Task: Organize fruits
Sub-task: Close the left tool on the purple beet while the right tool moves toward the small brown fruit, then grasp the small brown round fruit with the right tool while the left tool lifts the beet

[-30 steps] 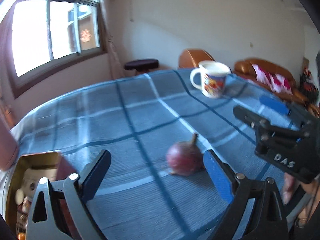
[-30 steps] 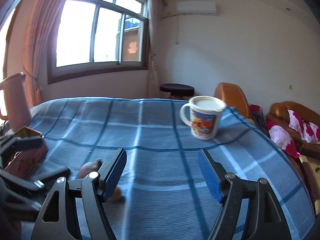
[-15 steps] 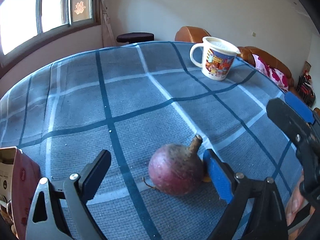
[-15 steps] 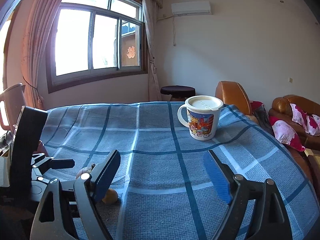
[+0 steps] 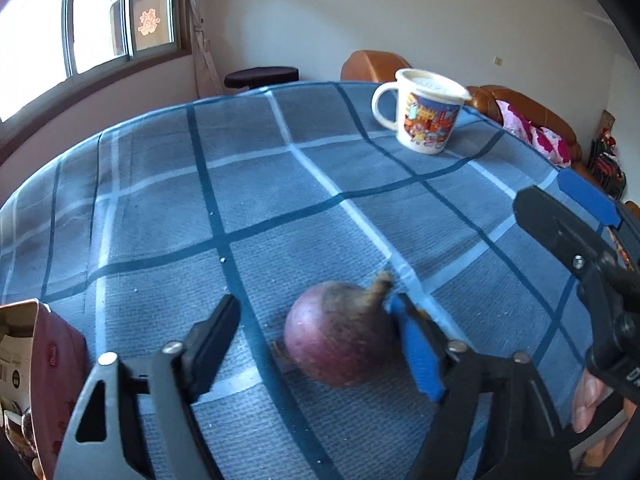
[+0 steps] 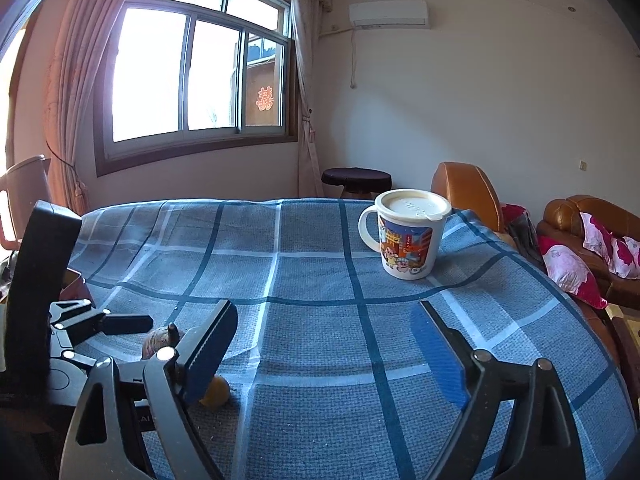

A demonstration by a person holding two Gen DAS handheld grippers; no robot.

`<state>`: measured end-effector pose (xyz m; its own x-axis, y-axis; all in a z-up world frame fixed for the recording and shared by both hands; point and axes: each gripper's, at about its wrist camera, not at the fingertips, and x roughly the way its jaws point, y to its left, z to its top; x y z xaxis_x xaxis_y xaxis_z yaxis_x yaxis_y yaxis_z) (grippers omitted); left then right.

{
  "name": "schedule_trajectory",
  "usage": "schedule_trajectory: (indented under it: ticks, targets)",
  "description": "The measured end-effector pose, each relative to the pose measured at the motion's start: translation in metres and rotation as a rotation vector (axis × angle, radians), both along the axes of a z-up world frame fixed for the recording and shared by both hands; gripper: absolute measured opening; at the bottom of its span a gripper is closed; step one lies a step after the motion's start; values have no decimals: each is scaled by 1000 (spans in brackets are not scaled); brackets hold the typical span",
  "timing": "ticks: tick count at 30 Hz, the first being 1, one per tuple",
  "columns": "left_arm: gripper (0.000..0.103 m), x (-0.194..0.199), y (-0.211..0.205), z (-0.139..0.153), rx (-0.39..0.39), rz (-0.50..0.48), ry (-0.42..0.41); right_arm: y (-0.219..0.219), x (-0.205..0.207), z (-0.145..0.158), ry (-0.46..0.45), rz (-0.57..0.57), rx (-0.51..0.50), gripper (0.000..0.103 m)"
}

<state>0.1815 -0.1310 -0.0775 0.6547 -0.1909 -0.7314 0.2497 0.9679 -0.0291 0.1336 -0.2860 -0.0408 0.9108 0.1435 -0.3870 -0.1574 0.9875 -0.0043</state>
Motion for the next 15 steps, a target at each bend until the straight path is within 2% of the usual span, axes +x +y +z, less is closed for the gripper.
schedule_trajectory:
  ticks: [3, 5, 7, 8, 9, 11, 13, 15]
  targets:
    - [82, 11, -5, -13, 21, -24, 90, 1, 3, -1, 16, 0, -8, 90]
    - [71, 8, -3, -9, -5, -40, 78, 2, 3, -1, 16, -1, -11, 90]
    - [67, 4, -2, -7, -19, -51, 74, 1, 3, -1, 13, -2, -8, 90]
    - [58, 2, 0, -6, -37, -57, 66, 0, 3, -1, 14, -1, -5, 90]
    - [56, -1, 2, -3, -46, -56, 48, 0, 3, -2, 16, 1, -3, 90]
    - [56, -5, 6, -2, -32, -21, 34, 1, 3, -2, 17, 20, 1, 90]
    - [56, -8, 17, 2, -77, -2, 18, 3, 7, -3, 34, 61, 3, 90]
    - [56, -11, 27, 3, -89, 38, 2, 7, 11, -5, 64, 99, -3, 90]
